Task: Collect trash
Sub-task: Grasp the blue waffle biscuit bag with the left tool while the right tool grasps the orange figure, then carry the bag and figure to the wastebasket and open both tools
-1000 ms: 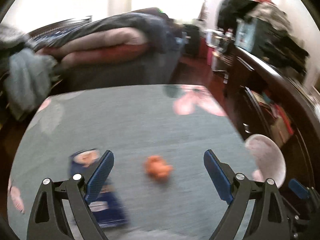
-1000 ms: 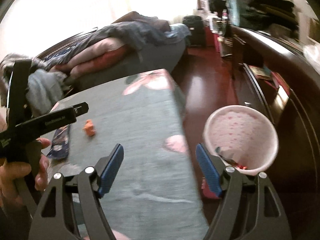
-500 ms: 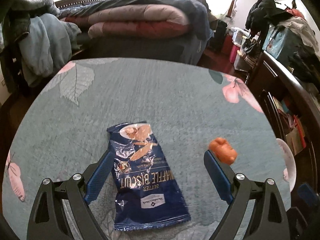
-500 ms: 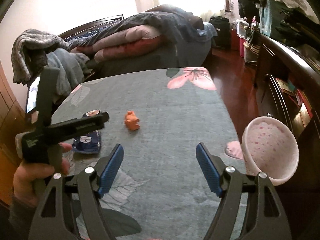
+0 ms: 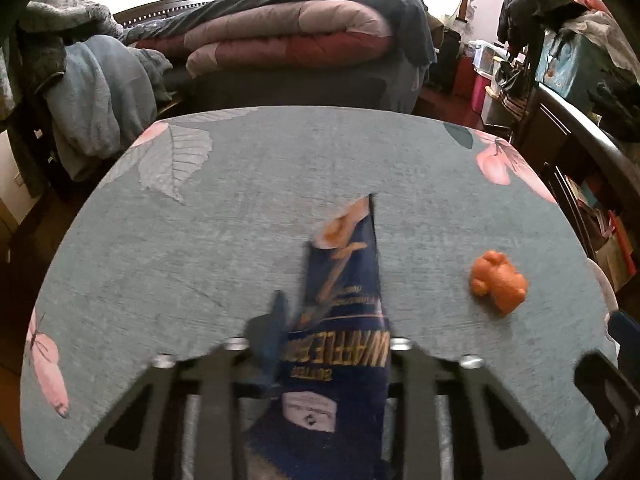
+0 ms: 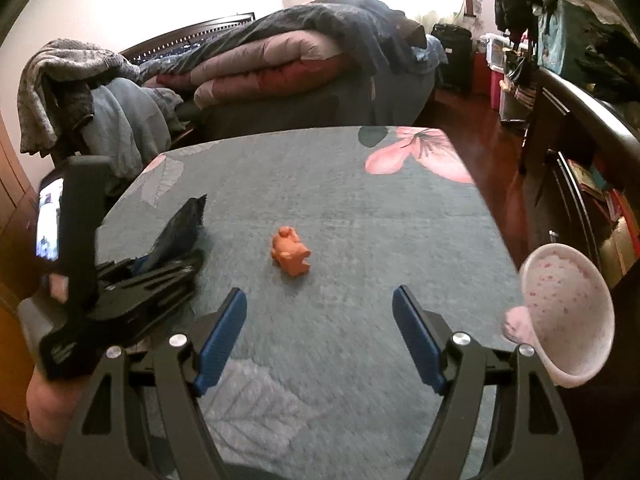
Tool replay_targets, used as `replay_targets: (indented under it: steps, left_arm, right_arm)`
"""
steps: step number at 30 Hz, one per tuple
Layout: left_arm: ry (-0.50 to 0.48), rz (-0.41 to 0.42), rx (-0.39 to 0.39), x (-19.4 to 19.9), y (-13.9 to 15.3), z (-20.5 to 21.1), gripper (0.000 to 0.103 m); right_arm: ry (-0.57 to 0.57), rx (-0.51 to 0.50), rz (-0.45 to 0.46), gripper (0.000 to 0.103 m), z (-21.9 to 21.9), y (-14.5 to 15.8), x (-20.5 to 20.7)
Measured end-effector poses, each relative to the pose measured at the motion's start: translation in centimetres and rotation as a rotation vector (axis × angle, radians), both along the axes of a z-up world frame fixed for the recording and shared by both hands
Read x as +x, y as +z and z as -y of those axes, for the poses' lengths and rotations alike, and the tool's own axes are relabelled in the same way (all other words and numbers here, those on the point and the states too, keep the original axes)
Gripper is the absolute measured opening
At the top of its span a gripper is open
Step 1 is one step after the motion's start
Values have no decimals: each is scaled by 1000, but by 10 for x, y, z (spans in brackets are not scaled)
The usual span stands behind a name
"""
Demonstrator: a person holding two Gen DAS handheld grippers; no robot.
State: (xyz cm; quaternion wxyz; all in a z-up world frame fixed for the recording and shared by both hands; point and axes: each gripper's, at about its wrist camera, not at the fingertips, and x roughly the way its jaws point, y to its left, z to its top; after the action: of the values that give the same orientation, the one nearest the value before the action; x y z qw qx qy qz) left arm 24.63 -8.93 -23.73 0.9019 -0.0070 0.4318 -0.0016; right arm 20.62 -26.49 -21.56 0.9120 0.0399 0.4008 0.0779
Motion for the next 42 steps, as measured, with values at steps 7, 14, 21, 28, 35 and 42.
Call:
replay_targets:
  steps: [7,14,21,28,35,42]
  left_arm:
    - [43,28,-60,-7,8,-41,5]
    - [66,45,-103,-11,13,-70,5]
    - [74,31,-169,-11,13,-87,5]
    - [47,48,-202,-21,26,-82,5]
    - [-10,75,-195,-34,46,-53,5]
    - [-84,96,-180,-41,60,-13,6]
  right_arm:
    - [10,15,-45,76,-22,-14,40]
    - [1,-19,-113,50,-41,-32,70]
    - [18,-23,-119,27,-49,-32,72]
    - [26,-3,-89,27,-38,-19,49]
    - [8,-7,-16,27,-13,7,10]
    - [-34,0,26,27,20,19,-22]
